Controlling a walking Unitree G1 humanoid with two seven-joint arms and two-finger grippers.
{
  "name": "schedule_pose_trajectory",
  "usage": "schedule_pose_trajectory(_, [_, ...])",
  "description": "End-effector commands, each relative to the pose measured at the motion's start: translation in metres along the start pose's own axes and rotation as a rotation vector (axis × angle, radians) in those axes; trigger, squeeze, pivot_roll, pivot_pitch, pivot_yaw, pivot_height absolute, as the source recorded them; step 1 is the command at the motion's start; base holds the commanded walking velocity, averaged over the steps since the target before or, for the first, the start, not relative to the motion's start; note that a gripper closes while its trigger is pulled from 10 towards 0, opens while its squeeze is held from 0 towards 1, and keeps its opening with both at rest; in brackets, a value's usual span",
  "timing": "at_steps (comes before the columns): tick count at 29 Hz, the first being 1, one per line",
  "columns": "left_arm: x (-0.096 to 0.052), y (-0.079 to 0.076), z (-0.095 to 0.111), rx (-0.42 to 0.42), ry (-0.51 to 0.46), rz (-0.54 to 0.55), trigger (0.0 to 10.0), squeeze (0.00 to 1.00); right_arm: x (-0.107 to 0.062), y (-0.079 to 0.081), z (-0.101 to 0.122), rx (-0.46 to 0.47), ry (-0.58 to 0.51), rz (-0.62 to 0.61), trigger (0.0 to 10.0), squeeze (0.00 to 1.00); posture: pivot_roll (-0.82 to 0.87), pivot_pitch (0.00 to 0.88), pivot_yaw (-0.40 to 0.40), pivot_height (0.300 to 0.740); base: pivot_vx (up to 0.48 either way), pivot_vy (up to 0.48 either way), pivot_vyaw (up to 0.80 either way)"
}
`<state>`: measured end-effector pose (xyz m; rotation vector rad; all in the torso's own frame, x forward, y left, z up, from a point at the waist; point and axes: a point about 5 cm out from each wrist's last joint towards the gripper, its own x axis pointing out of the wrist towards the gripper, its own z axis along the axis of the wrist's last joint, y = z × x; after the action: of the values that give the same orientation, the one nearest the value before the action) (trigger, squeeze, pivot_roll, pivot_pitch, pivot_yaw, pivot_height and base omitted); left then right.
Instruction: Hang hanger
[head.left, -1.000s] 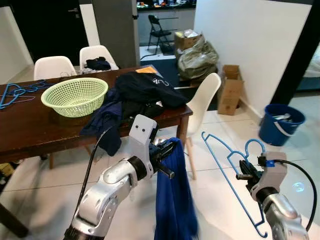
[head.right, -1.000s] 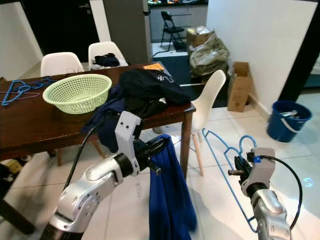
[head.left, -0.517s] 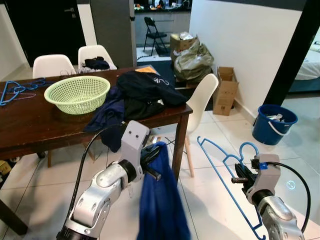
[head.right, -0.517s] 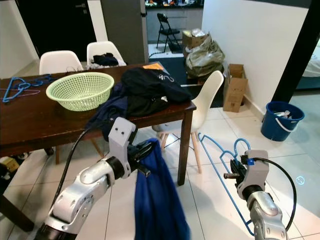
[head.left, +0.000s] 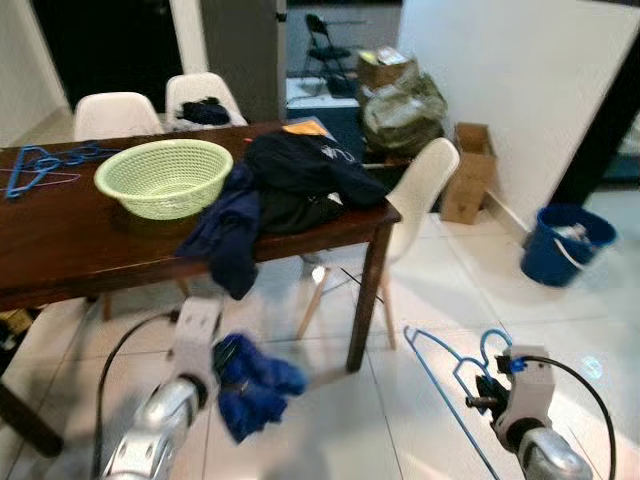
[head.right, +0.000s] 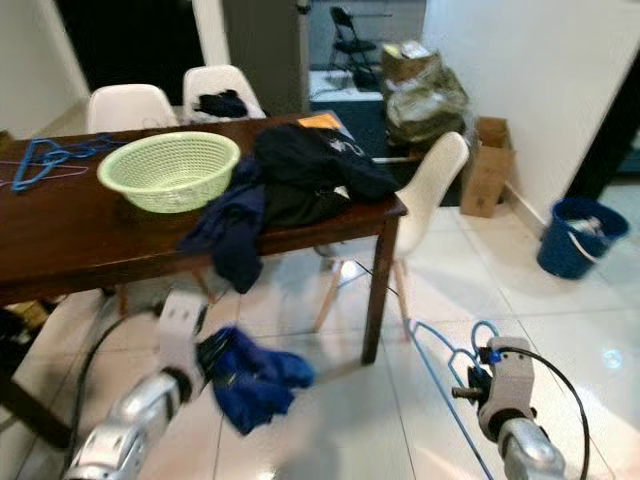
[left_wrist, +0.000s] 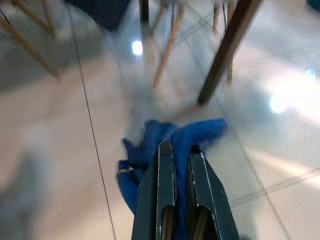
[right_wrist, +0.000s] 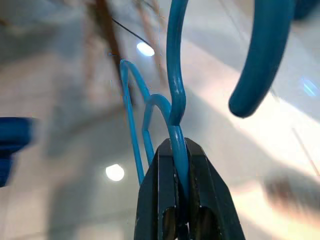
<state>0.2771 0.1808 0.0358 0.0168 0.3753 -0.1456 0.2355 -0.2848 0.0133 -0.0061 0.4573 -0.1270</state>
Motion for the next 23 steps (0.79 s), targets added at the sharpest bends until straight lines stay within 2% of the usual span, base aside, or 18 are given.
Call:
schedule_pose_trajectory(1, [-0.001,0.002,-0.023,-0.007,0.082,0.037,10.0,0.00,-0.007,-0.012,-0.016,0.087,0.020,-0.071,10.0,0.00,-0.05,0.000,-0.021,0.740,0.000,0.000,-0.80])
schedule_pose_trajectory(2, [-0.001,0.002,-0.023,-0.007,0.082,0.037,10.0,0.00,-0.007,-0.012,-0.016,0.087,0.020,-0.071,10.0,0.00,-0.05,0.000,-0.021,0.740,0.000,0.000,-0.80])
schedule_pose_trajectory(3, [-0.001,0.006,-0.027,-0.064,0.070,0.078,10.0,0.00,-0.009,-0.015,-0.020,0.161,0.011,-0.096,10.0,0.00,-0.06,0.000,-0.015,0.740,0.000,0.000,-0.80])
schedule_pose_trajectory(5, [-0.001,0.006,-0.027,-0.064,0.070,0.078,10.0,0.00,-0.009,-0.015,-0.020,0.161,0.011,-0.096,10.0,0.00,-0.06,0.000,-0.015,0.740,0.000,0.000,-0.80])
schedule_pose_trajectory(8, [0.000,0.010,-0.027,-0.115,0.056,0.090,10.0,0.00,-0.009,-0.012,-0.020,0.177,0.008,-0.068,10.0,0.00,-0.06,0.000,-0.015,0.740,0.000,0.000,-0.80])
schedule_pose_trajectory(9, [0.000,0.006,-0.029,-0.127,0.061,0.060,10.0,0.00,-0.008,-0.011,-0.020,0.186,0.006,-0.064,10.0,0.00,-0.06,0.000,-0.016,0.740,0.000,0.000,-0.80])
schedule_pose_trajectory(12, [0.000,0.000,-0.032,-0.116,0.065,0.008,10.0,0.00,-0.008,-0.011,-0.020,0.200,0.003,-0.063,10.0,0.00,-0.06,0.000,-0.017,0.740,0.000,0.000,-0.80])
schedule_pose_trajectory(13, [0.002,-0.004,-0.032,-0.089,0.056,-0.016,10.0,0.00,-0.007,-0.012,-0.021,0.246,0.002,-0.063,10.0,0.00,-0.06,0.000,-0.018,0.740,0.000,0.000,-0.80])
schedule_pose_trajectory(15, [0.003,-0.006,-0.031,-0.070,0.048,-0.028,10.0,0.00,-0.007,-0.013,-0.021,0.279,0.001,-0.063,10.0,0.00,-0.06,0.000,-0.018,0.740,0.000,0.000,-0.80])
schedule_pose_trajectory(23, [0.008,-0.005,-0.032,-0.083,0.032,-0.040,10.0,0.00,-0.003,-0.013,-0.024,0.330,0.035,-0.032,10.0,0.00,-0.06,0.000,-0.022,0.740,0.000,0.000,-0.80])
